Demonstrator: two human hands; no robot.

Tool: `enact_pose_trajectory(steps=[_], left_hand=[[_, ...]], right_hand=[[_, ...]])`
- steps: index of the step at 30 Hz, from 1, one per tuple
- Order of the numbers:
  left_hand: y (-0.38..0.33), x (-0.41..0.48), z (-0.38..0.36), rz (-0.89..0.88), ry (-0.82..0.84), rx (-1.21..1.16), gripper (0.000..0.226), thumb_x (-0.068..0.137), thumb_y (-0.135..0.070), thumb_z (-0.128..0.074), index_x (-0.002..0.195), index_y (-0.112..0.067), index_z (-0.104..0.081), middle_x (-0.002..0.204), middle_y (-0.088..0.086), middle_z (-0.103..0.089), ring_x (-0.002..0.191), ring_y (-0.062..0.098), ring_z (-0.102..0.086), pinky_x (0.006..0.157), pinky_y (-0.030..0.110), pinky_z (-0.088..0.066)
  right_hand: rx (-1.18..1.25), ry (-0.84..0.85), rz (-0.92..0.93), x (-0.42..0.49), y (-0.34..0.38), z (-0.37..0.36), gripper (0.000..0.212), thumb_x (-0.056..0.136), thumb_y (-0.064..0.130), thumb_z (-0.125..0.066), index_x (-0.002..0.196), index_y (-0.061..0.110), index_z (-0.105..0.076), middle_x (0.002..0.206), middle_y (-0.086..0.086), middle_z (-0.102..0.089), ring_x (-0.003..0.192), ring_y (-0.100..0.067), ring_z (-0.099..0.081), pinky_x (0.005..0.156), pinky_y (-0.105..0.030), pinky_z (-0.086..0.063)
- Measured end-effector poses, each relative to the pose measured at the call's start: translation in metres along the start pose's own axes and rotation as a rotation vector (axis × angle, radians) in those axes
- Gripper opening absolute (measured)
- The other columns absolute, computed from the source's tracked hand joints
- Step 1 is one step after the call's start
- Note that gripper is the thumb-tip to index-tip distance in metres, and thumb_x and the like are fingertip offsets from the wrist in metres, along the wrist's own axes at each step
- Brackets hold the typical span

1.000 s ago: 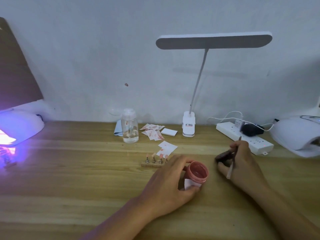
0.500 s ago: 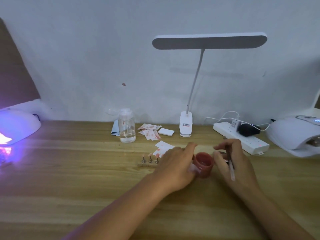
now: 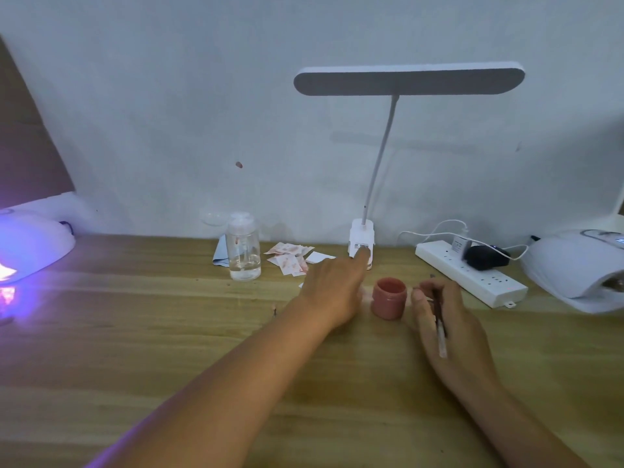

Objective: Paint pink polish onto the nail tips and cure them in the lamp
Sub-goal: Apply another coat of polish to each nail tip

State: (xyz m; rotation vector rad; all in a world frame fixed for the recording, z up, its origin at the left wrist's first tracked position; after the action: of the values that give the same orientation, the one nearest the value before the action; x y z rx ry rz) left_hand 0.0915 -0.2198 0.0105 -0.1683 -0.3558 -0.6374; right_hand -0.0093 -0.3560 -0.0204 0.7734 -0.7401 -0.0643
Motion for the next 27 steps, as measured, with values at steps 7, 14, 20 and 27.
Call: enact_pose_trajectory(steps=[7,14,20,27], left_hand=[[0.056,-0.014,0.023,0.109,-0.153,-0.238,0.031,0.093,-0.016,-0.050,0.122,-0.026,-0.054,0.118,-0.009,-0.065,0.108,0.018,-0.061,0.086,0.037,-0.050],[0.123,-0.075,0.000,0.345,0.029,-0.889,0.024,0.080,-0.036,-0.067,0.102,-0.031,-0.059,0.106,-0.011,-0.067,0.102,0.005,-0.063,0.092,0.030,-0.052],[0.124,-0.099,-0.021,0.275,0.069,-0.714,0.048,0.065,-0.032,-0.072,0.107,-0.040,-0.050,0.100,-0.018,-0.063,0.099,-0.001,-0.060,0.093,0.026,-0.048],[0.102,-0.101,-0.014,0.088,-0.109,-0.551,0.041,0.067,-0.033,-0.063,0.106,-0.040,-0.052,0.090,-0.021,-0.057,0.092,0.001,-0.055,0.077,0.021,-0.048]], right_hand=[[0.150,-0.120,0.075,0.006,0.016,0.008,0.009,0.093,0.019,-0.059,0.101,0.023,-0.058,0.085,0.013,-0.068,0.082,-0.007,-0.066,0.072,-0.026,-0.050],[0.110,-0.031,-0.145,0.030,0.008,0.003,0.016,0.091,0.024,-0.061,0.081,0.033,-0.068,0.077,0.012,-0.073,0.080,-0.013,-0.069,0.080,-0.041,-0.055],[0.339,-0.158,-0.038,0.025,0.036,0.001,0.009,0.096,0.019,-0.057,0.104,0.022,-0.061,0.078,0.008,-0.072,0.070,-0.003,-0.068,0.063,-0.022,-0.053],[0.685,-0.008,-0.147,-0.013,0.045,-0.034,0.015,0.087,0.005,-0.063,0.093,-0.008,-0.058,0.071,-0.013,-0.067,0.058,-0.012,-0.063,0.056,-0.019,-0.053]])
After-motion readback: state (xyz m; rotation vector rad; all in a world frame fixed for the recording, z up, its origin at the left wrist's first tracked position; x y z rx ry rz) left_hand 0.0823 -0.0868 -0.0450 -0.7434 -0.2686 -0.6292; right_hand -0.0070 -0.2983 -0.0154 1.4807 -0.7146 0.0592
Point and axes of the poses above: each hand's wrist, its own x-axis towards the middle knuckle, its own z-axis out of the back of the hand, y = z × x, the point moved 5 cm from there along x, towards the middle knuckle
